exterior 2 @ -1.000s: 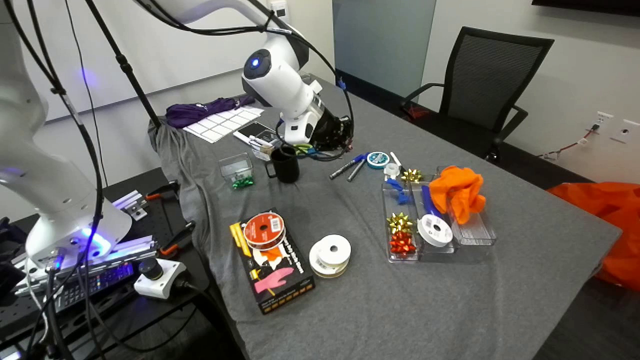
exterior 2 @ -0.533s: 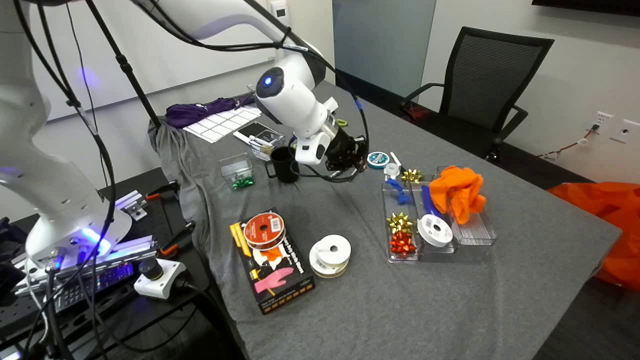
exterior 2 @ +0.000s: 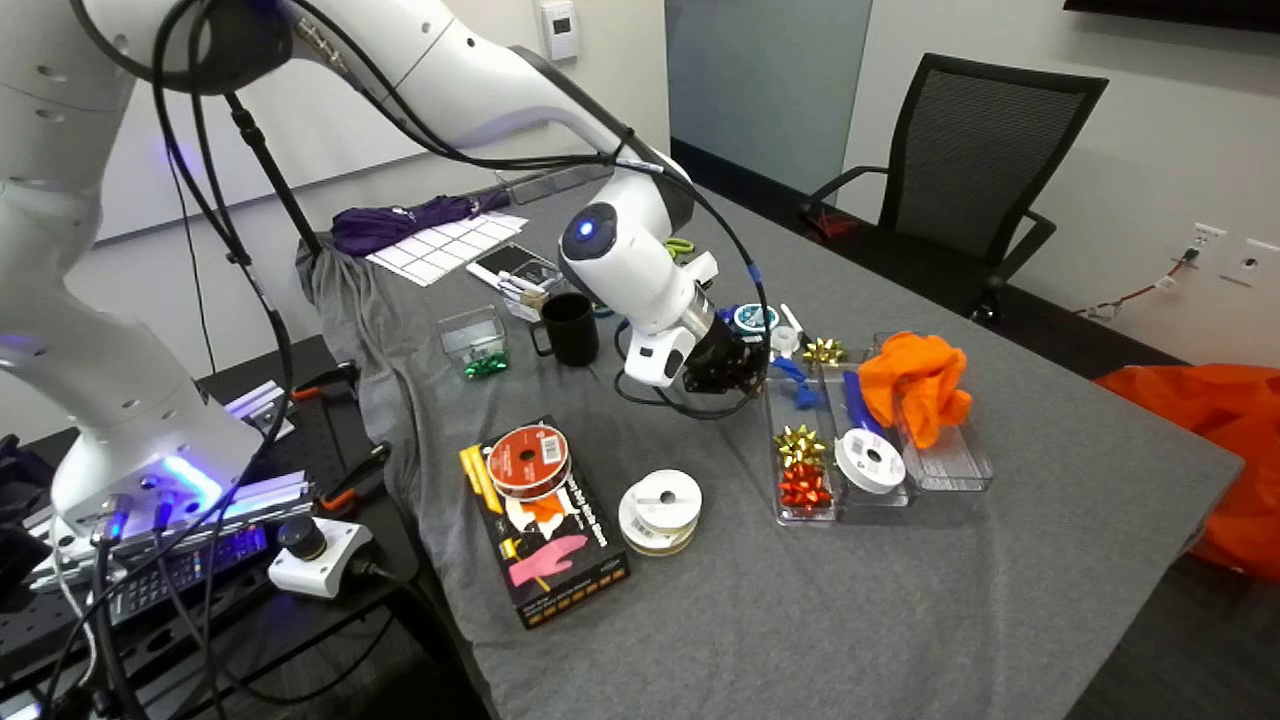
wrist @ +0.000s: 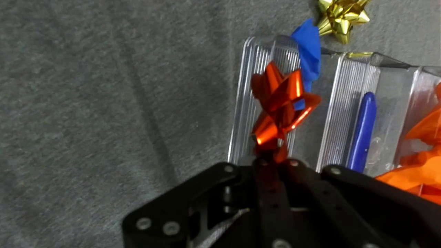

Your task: Remove the green and red ribbons from the clear case and put them in the bottom compartment of the clear case on the front right

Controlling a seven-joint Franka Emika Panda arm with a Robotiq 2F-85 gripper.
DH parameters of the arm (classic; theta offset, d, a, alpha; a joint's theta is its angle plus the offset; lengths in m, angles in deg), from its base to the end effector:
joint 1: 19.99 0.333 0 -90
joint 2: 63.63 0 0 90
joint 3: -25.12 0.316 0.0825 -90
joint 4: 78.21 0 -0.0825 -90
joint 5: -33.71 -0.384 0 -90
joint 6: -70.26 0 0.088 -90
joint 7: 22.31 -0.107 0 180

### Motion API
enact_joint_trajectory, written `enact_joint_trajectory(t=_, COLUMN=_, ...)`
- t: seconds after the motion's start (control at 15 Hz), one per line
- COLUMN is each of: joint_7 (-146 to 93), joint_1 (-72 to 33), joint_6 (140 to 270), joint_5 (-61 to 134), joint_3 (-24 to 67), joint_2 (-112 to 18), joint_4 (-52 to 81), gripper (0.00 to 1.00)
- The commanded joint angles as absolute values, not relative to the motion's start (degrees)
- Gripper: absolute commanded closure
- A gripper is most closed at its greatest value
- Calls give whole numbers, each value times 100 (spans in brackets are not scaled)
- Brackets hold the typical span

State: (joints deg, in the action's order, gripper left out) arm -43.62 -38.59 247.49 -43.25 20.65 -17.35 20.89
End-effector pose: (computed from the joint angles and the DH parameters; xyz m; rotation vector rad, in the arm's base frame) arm 0.5705 -0.3251 0.1476 -1.3906 2.3204 -0.6577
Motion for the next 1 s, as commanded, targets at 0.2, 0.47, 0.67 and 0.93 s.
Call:
enact_joint_trajectory(t=0.2, joint_7=-5439, joint_1=-3697, joint_6=24651, joint_5=-4184, joint_3=1681, joint_2=-1128, joint_4=1324, gripper=100)
enact_joint_trajectory(t=0.47, joint_7=-6148, joint_1=-3606, joint_6=24544, joint_5=-3858, joint_3=1458, joint_2=-1020, joint_4=1190, gripper=100)
enact_joint_trajectory(t=0.67, joint_7=-6694, joint_1=-3482, joint_6=24456, joint_5=-3499, joint_3=1210, joint_2=-920, joint_4=1129, gripper=100)
enact_joint_trajectory(t=0.93, joint_7=-7612, joint_1=-3176, joint_6=24282, joint_5=-3000, joint_3=746, joint_2=-650, joint_4=982, gripper=100)
